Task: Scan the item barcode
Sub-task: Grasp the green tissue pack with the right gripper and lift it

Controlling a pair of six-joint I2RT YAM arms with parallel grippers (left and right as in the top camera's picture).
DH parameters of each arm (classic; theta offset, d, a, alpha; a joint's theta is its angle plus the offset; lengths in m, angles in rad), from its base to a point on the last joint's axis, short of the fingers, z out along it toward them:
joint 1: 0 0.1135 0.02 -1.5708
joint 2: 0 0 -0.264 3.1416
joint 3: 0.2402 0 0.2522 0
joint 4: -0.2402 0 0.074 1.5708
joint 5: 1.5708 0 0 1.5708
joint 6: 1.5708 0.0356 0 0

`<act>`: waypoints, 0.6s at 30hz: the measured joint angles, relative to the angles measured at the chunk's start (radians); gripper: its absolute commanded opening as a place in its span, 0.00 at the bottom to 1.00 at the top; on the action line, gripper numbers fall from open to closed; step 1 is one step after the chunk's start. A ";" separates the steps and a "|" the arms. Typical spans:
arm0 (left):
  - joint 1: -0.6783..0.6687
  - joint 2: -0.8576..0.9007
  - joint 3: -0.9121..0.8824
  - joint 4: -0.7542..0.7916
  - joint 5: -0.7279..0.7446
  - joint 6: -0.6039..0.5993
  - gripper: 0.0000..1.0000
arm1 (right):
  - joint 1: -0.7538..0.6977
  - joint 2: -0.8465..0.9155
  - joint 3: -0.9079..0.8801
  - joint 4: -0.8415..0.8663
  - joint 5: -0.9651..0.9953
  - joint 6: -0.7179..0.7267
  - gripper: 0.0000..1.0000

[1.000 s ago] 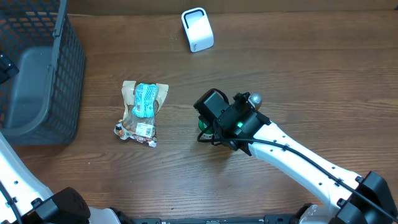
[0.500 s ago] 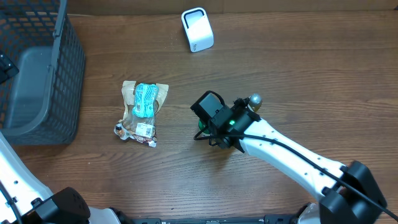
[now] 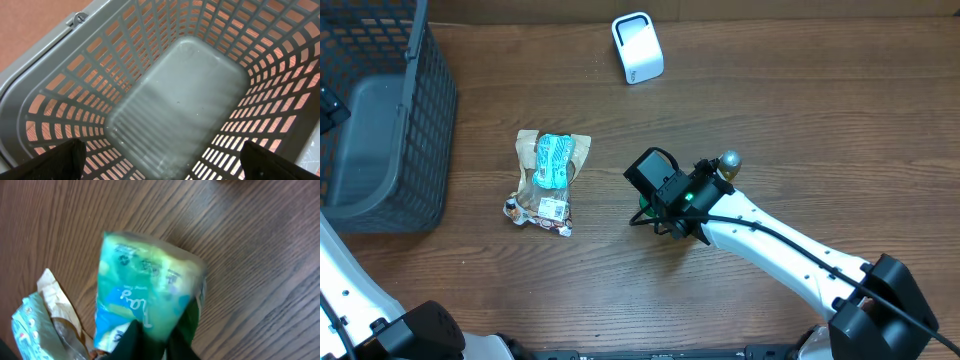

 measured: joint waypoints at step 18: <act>0.000 0.001 0.000 0.000 0.000 0.000 1.00 | 0.000 -0.035 0.028 0.190 -0.076 -0.667 0.04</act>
